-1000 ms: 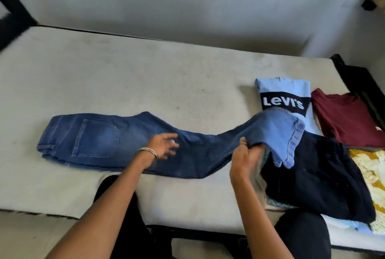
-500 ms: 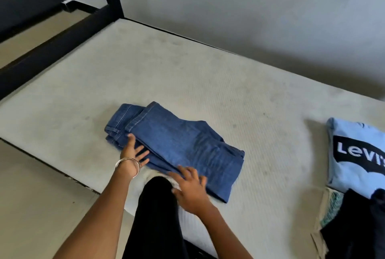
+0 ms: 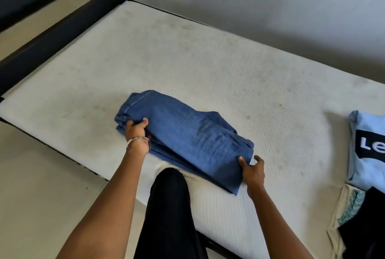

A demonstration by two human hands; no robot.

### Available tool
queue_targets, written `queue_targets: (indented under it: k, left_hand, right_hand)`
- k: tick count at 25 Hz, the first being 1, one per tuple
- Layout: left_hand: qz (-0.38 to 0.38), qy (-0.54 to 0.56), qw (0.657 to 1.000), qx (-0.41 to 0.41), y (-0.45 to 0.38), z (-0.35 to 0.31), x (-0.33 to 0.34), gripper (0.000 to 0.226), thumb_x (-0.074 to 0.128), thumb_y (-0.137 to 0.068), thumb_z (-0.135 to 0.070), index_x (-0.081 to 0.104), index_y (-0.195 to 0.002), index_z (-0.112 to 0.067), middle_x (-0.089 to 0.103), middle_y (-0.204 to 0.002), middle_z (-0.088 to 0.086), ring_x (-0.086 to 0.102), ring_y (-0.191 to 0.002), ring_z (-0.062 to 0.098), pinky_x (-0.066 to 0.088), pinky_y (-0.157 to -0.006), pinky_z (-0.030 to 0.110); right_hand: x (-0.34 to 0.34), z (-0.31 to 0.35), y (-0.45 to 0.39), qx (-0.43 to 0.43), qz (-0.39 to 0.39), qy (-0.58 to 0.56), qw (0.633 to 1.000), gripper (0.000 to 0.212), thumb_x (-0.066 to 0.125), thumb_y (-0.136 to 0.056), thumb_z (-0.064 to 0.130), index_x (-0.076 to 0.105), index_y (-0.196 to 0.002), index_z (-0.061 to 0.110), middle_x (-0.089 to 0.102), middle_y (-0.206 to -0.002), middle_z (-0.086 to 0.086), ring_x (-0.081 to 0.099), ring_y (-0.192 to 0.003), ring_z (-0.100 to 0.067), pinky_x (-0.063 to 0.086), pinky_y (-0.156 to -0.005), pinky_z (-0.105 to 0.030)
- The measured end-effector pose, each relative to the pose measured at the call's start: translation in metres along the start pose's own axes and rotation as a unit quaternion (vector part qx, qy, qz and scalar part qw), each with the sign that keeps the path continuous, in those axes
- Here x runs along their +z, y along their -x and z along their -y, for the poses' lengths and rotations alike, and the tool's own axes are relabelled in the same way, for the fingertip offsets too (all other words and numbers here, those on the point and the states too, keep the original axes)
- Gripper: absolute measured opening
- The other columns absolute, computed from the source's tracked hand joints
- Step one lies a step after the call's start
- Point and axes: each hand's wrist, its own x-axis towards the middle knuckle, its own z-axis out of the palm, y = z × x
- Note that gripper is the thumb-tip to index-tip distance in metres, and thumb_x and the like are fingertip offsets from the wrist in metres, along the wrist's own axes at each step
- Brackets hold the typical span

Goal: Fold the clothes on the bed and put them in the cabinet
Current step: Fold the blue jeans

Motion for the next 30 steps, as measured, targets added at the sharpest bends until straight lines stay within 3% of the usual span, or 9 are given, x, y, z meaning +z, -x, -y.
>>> queue_targets:
  k: [6,10,13,15,17,20,22,26,30]
  left_hand:
    - [0.017,-0.066,0.990,-0.122,-0.010,-0.004,-0.041,0.043,0.057,-0.096,-0.014,0.044,-0.137,-0.014,0.051,-0.138,0.013,0.051,-0.125,0.034,0.046,-0.094,0.047]
    - [0.004,-0.082,0.991,-0.102,-0.017,-0.010,-0.039,0.051,0.061,-0.093,-0.014,0.039,-0.139,-0.019,0.050,-0.140,0.010,0.052,-0.124,0.038,0.047,-0.093,0.055]
    - [-0.086,-0.133,0.987,-0.039,-0.008,-0.004,-0.033,0.079,0.072,-0.084,-0.011,0.023,-0.145,-0.025,0.046,-0.139,0.017,0.055,-0.116,0.041,0.050,-0.086,0.053]
    - [-0.169,-0.317,0.933,0.020,0.008,0.005,-0.021,0.093,0.077,-0.079,-0.013,0.015,-0.147,-0.024,0.043,-0.137,0.024,0.051,-0.116,0.045,0.046,-0.093,0.055]
    - [-0.204,-0.501,0.833,0.116,0.031,0.019,-0.001,0.086,0.075,-0.078,-0.015,0.021,-0.145,-0.023,0.035,-0.138,0.023,0.042,-0.120,0.044,0.038,-0.095,0.055]
    - [-0.070,-0.632,0.697,0.331,0.072,0.057,0.039,0.060,0.071,-0.075,-0.010,0.048,-0.130,-0.017,0.040,-0.136,0.018,0.040,-0.120,0.040,0.036,-0.092,0.052]
    - [0.116,-0.624,0.657,0.408,0.106,0.090,0.076,0.038,0.069,-0.077,-0.008,0.062,-0.114,-0.010,0.054,-0.122,0.017,0.053,-0.110,0.039,0.043,-0.085,0.047]
    - [0.462,-0.568,0.583,0.351,0.195,0.156,0.164,0.019,0.060,-0.088,-0.008,0.069,-0.105,-0.004,0.064,-0.109,0.012,0.060,-0.102,0.028,0.045,-0.091,0.034]
    - [0.533,-0.579,0.541,0.296,0.251,0.224,0.239,0.021,0.056,-0.089,-0.003,0.071,-0.103,-0.001,0.067,-0.108,0.015,0.061,-0.103,0.028,0.046,-0.092,0.033]
  right_hand:
    - [0.009,-0.002,-0.017,0.017,0.026,0.013,0.999,0.054,0.066,-0.090,0.044,0.053,-0.130,0.010,0.063,-0.122,-0.011,0.060,-0.110,-0.031,0.052,-0.095,-0.050]
    - [0.008,0.008,-0.016,0.026,0.052,-0.054,0.997,0.038,0.071,-0.090,0.020,0.059,-0.121,0.002,0.067,-0.114,-0.015,0.065,-0.101,-0.032,0.056,-0.088,-0.047]
    - [-0.013,0.012,-0.017,0.005,0.029,-0.043,0.999,0.030,0.070,-0.088,0.013,0.062,-0.114,0.000,0.069,-0.108,-0.016,0.067,-0.095,-0.032,0.058,-0.085,-0.048]
    - [-0.041,0.006,-0.017,-0.011,-0.004,-0.008,1.000,0.027,0.070,-0.087,0.012,0.063,-0.111,0.000,0.069,-0.106,-0.016,0.067,-0.093,-0.032,0.057,-0.084,-0.047]
    - [-0.084,-0.004,-0.015,-0.020,-0.044,0.046,0.998,0.025,0.069,-0.087,0.013,0.062,-0.109,0.002,0.067,-0.102,-0.015,0.065,-0.093,-0.034,0.056,-0.083,-0.046]
    - [-0.158,-0.023,-0.018,-0.024,-0.109,0.124,0.986,0.034,0.070,-0.088,0.017,0.061,-0.117,0.002,0.065,-0.107,-0.019,0.061,-0.098,-0.036,0.050,-0.086,-0.044]
    - [-0.194,-0.036,-0.024,0.009,-0.144,0.131,0.981,0.043,0.073,-0.086,0.023,0.061,-0.124,0.008,0.064,-0.117,-0.020,0.058,-0.110,-0.038,0.048,-0.093,-0.043]
    - [-0.193,-0.050,-0.024,0.011,-0.172,0.078,0.982,0.052,0.072,-0.088,0.030,0.055,-0.131,0.006,0.064,-0.121,-0.020,0.055,-0.119,-0.038,0.042,-0.099,-0.040]
    - [-0.177,-0.076,-0.022,-0.022,-0.148,0.064,0.987,0.034,0.060,-0.096,0.032,0.061,-0.104,-0.001,0.067,-0.099,-0.022,0.062,-0.099,-0.039,0.036,-0.074,-0.034]
